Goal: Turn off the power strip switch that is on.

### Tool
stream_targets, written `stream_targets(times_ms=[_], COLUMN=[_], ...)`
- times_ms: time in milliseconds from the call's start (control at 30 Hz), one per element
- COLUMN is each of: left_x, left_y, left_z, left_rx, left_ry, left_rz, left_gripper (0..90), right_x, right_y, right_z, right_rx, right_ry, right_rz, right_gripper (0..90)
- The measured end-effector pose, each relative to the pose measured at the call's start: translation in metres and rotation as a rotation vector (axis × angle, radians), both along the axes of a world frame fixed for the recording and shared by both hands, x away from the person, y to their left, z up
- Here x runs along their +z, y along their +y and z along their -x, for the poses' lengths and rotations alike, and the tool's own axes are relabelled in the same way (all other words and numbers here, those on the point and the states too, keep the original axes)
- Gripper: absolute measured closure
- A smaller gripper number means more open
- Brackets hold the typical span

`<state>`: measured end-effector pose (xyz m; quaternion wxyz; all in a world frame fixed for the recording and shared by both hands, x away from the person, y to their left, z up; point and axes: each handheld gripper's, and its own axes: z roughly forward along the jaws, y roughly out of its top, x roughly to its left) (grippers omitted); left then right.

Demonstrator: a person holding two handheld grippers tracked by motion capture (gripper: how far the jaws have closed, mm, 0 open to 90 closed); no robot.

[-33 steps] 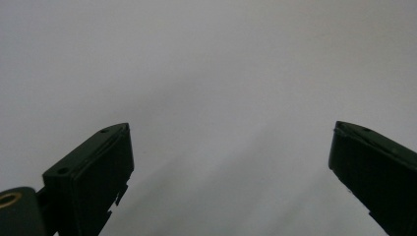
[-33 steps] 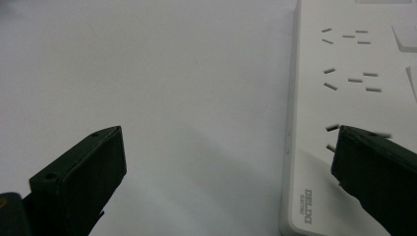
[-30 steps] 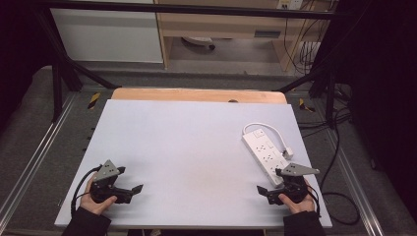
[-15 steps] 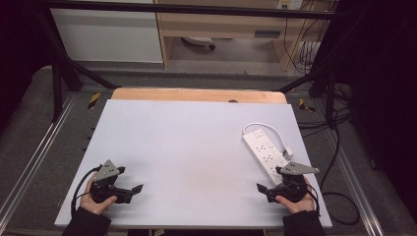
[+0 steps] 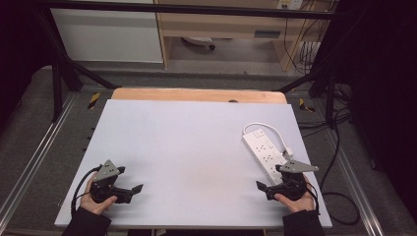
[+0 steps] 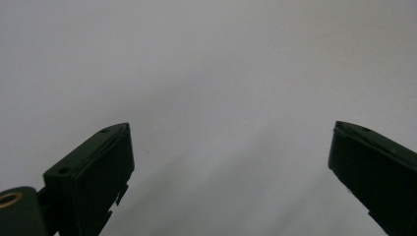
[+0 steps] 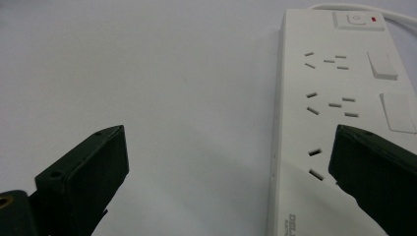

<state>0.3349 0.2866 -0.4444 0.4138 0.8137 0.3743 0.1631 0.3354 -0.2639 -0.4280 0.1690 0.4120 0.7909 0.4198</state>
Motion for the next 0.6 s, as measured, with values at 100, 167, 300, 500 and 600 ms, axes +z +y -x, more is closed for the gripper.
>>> stream_targets(times_ms=[100, 167, 300, 500, 600], left_x=[0.0000, 0.0000, 0.0001, 0.0002, 0.0002], left_y=[0.0001, 0.0001, 0.0001, 0.0001, 0.0003], left_z=[-0.0002, -0.0001, -0.0002, -0.0001, 0.0000], left_rx=[0.000, 0.000, 0.000, 0.002, 0.004], left_ry=[0.000, 0.000, -0.001, -0.002, -0.003], left_rz=[-0.001, -0.001, -0.001, -0.003, -0.003], left_gripper=[3.0, 3.1, 3.1, 3.1, 3.1], right_x=[0.0021, 0.0034, 0.0055, 0.0076, 0.0080], right_y=[0.0012, 0.0012, 0.0020, 0.0011, 0.0002], right_z=[-0.0015, -0.0025, -0.0039, -0.0064, -0.0077], right_rx=[-0.002, -0.002, -0.010, -0.026, -0.029], right_ry=[-0.001, -0.004, -0.008, -0.011, -0.016], right_rz=[0.003, 0.005, 0.006, 0.014, 0.015], right_gripper=[3.2, 4.0, 4.9, 6.6, 7.3])
